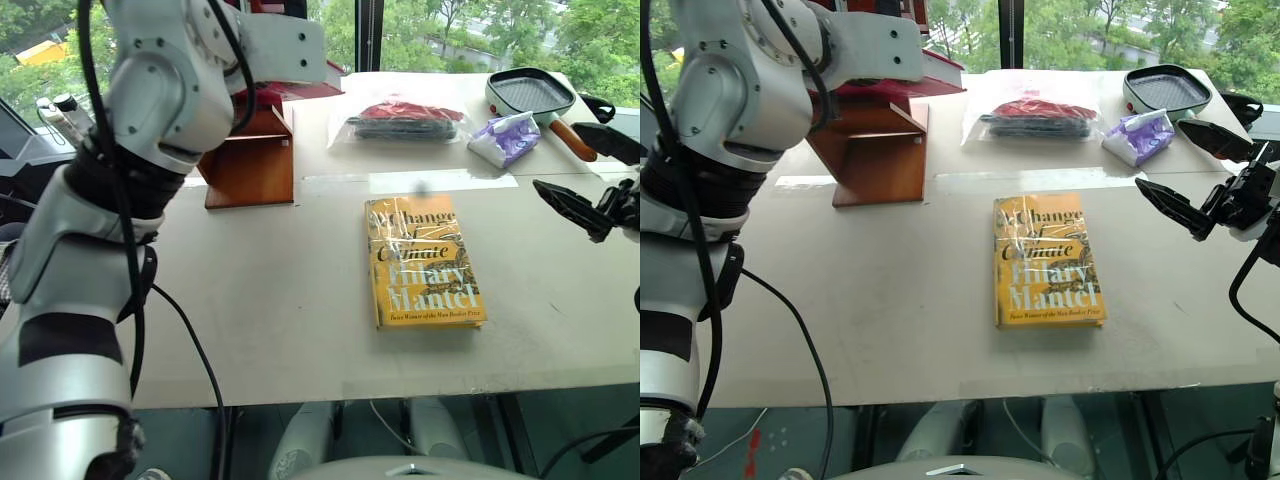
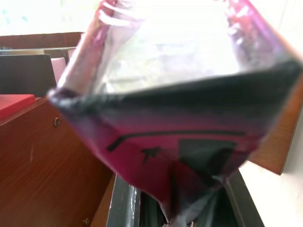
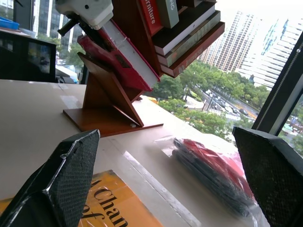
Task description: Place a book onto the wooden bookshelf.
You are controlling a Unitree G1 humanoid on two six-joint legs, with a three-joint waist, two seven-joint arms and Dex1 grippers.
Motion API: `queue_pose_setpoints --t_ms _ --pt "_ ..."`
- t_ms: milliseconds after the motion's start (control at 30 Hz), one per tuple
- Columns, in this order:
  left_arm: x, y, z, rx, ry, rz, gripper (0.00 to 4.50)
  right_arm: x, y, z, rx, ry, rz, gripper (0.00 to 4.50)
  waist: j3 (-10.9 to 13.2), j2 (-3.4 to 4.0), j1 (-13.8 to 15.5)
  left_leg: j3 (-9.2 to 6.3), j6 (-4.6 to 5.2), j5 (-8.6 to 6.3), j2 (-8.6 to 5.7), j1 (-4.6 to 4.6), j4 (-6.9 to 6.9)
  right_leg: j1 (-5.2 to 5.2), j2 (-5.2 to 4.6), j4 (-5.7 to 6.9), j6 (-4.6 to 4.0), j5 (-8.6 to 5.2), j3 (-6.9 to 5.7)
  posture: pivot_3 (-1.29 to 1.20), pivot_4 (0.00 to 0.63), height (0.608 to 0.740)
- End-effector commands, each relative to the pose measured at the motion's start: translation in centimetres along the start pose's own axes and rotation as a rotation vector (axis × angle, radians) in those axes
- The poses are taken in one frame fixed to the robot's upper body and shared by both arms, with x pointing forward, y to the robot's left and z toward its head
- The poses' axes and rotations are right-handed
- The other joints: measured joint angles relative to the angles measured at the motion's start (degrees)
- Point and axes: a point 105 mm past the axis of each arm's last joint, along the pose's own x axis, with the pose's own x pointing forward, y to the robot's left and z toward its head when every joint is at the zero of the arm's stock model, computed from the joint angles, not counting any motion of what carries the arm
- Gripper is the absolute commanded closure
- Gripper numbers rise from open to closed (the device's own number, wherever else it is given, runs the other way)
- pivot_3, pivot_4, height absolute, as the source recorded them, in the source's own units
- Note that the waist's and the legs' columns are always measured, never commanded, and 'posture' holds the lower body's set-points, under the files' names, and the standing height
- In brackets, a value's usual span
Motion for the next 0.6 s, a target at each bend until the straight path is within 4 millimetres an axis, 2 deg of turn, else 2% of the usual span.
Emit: queue_pose_setpoints --t_ms 33,167,333,367,467,500,600 --pt "2.7 -1.2 -1.7 -0.061 0.099 -0.044 4.42 0.1 -0.3 1.5 -0.041 -0.030 0.000 0.00 -0.1 0.16 0.0 -0.01 0.00 0.00 -0.01 0.10 0.00 0.10 -0.01 0.00 0.00 0.00 0.00 0.00 0.150 0.740" --pt "4.0 -0.5 -1.0 -0.089 0.112 -0.011 4.42 -0.1 -0.3 1.7 -0.038 -0.030 -0.002 0.00 -0.3 0.48 -0.1 0.02 0.03 -0.02 -0.01 0.79 -0.06 0.78 0.00 -0.01 0.14 -0.09 0.02 0.00 0.150 0.740" --pt "4.1 -0.5 -1.0 -0.093 0.111 -0.030 4.42 -0.1 -0.4 2.2 -0.036 -0.045 -0.016 0.00 -0.4 0.70 -0.5 0.04 0.03 -0.02 0.05 0.89 -0.06 0.80 0.03 0.02 0.27 -0.16 0.08 0.00 0.150 0.740" --pt "3.9 -0.4 -0.9 -0.103 0.103 -0.029 3.40 -0.2 -0.5 2.3 -0.035 -0.047 -0.018 0.00 -0.4 0.70 -0.5 0.02 0.03 -0.02 0.06 0.88 -0.06 0.79 0.04 0.02 0.25 -0.15 0.07 0.00 0.150 0.740" --pt "3.3 0.0 -0.8 -0.127 0.085 -0.018 2.11 -0.2 -0.5 2.5 -0.034 -0.053 -0.022 0.00 -0.2 0.48 -0.3 -0.03 0.03 -0.01 0.05 0.66 -0.05 0.60 0.04 0.02 0.05 -0.03 0.08 0.00 0.150 0.740" --pt "3.1 0.1 -0.9 -0.132 0.083 -0.011 1.41 -0.2 -0.6 2.6 -0.033 -0.054 -0.024 0.00 -0.2 0.43 -0.3 -0.06 0.01 -0.01 0.05 0.40 -0.03 0.35 0.03 0.02 0.01 0.00 0.08 0.00 0.150 0.740" --pt "2.0 1.1 -1.8 -0.162 0.085 0.032 0.16 -0.1 -0.6 2.6 -0.031 -0.055 -0.025 0.00 -0.2 0.41 -0.3 -0.15 -0.24 0.14 0.03 -0.40 0.23 -0.31 0.01 0.00 -0.01 0.01 0.04 0.00 0.150 0.740"
